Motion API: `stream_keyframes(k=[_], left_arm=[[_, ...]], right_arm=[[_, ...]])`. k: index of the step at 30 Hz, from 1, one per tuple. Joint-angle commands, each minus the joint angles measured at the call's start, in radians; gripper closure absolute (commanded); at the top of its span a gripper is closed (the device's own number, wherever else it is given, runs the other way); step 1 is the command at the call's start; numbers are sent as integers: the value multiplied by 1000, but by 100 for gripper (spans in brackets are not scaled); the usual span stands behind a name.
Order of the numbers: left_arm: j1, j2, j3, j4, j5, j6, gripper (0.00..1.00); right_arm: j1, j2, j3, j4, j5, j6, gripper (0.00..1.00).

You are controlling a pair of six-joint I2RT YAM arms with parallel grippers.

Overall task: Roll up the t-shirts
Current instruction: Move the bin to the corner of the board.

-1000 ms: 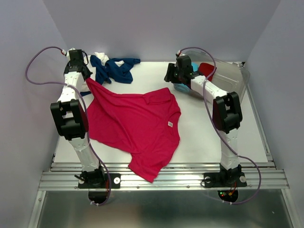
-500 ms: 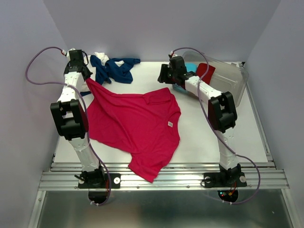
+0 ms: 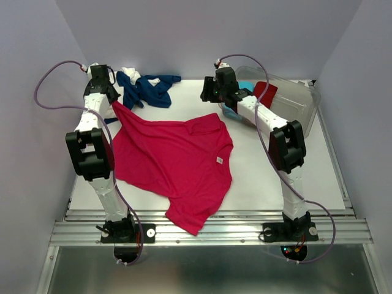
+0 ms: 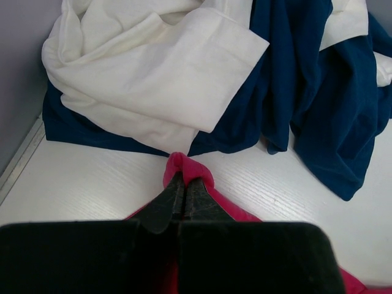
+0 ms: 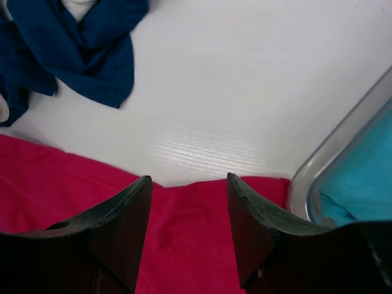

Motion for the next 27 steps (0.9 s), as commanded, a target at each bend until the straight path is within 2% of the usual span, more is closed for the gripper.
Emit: stream_keyframes(k=[1,6,16,27], left_arm=[[-4,-71,0,27,-8,12,100],[-4,-71,2,24,-12,15,100],[-4,-71,6,21,-11,17,100],[-6,-71,8,21,-6,17,100]], right_arm=[[41,85,129,-43,8,-40,42],[41,173,207,-79,60,-42,42],[41,202,191,-91,330,3,42],[-12,177,131,-91,419,33,42]])
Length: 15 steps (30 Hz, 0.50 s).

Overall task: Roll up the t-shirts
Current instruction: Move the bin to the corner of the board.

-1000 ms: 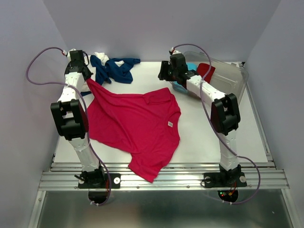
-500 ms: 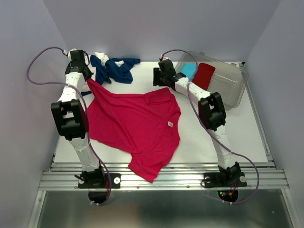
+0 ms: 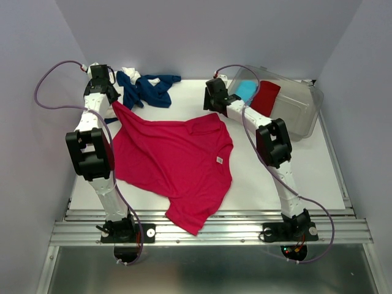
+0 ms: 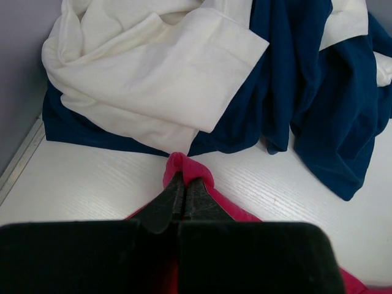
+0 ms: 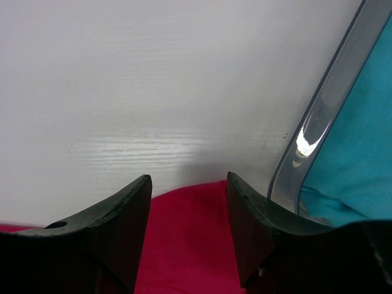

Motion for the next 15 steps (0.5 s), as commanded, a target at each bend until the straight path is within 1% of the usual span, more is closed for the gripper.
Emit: stream_keyframes(k=[1,15], left_arm=[[-2,-70,8,21,-6,16,100],[-7,-71,3,21,-4,19,100]], right_arm=[[-54,-51,-24,14,91,17,42],[-105,-50,-9,11,106,-5,42]])
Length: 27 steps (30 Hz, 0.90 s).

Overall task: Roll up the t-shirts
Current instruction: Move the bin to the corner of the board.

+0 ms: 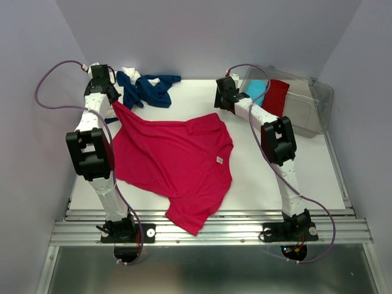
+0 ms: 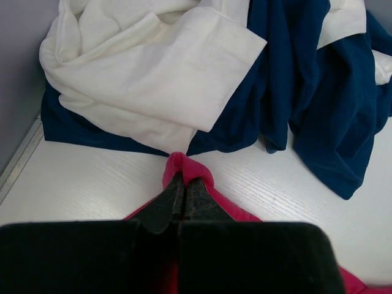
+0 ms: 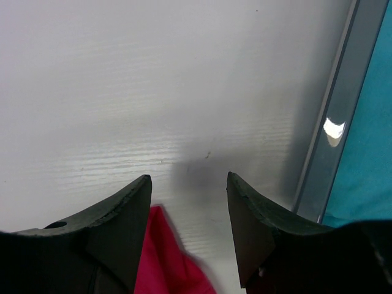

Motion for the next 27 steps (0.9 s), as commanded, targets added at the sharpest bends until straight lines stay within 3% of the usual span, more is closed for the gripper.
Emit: stream_keyframes(k=[1,10,17,27], left_arm=[[-4,-71,5,21,-3,15,100],[-8,-82,-3,20,-6,15,100],[-14,-99,-7,14,-11,11,100],[-21,-139,-40,15,-8,2,100]], right_arm=[[-23,-52,18,14,51,-11,42],[-51,-86,-8,12,37,-22,41],[-51,-183,-87,14,-152,-2,33],[-8,-457,-523,133,-288,53,34]])
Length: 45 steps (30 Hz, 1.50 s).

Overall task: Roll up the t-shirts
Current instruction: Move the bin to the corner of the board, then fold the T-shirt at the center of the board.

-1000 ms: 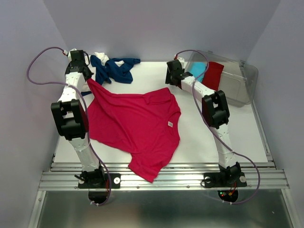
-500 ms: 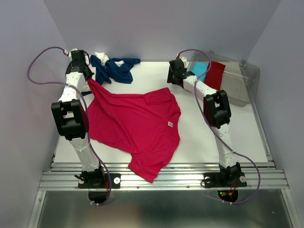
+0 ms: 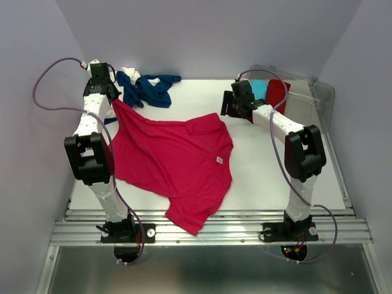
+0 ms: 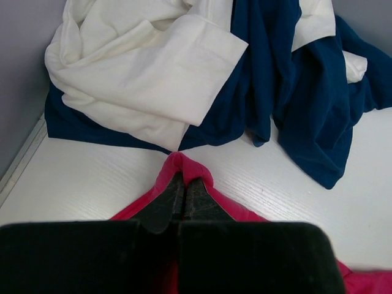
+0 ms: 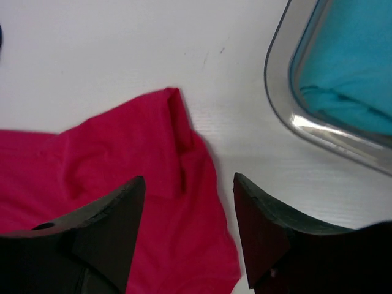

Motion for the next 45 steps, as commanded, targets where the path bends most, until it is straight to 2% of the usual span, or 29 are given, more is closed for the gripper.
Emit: stream_keyframes(k=[1,15,22,28,32,39,45], left_arm=[[-6,-81,-23,21,-6,0,100],[-9,-92,-30,21,-3,5,100],[-7,-92,-33,20,-8,10,100],[-9,-91,-35,21,-3,10,100],[-9,-91,-30,21,-3,11,100],[-7,-91,-33,20,-5,11,100],[-9,-94,-36,21,-6,13,100]], right_arm=[[18,-66,-107,73,-64,40,37],[47,131,14,47,-145,48,53],[47,149,28,47,-147,55,71],[47,132,22,45,-142,63,66],[56,111,7,45,-127,68,55],[66,40,-59,90,-75,83,57],[66,43,-58,93,-76,83,61]])
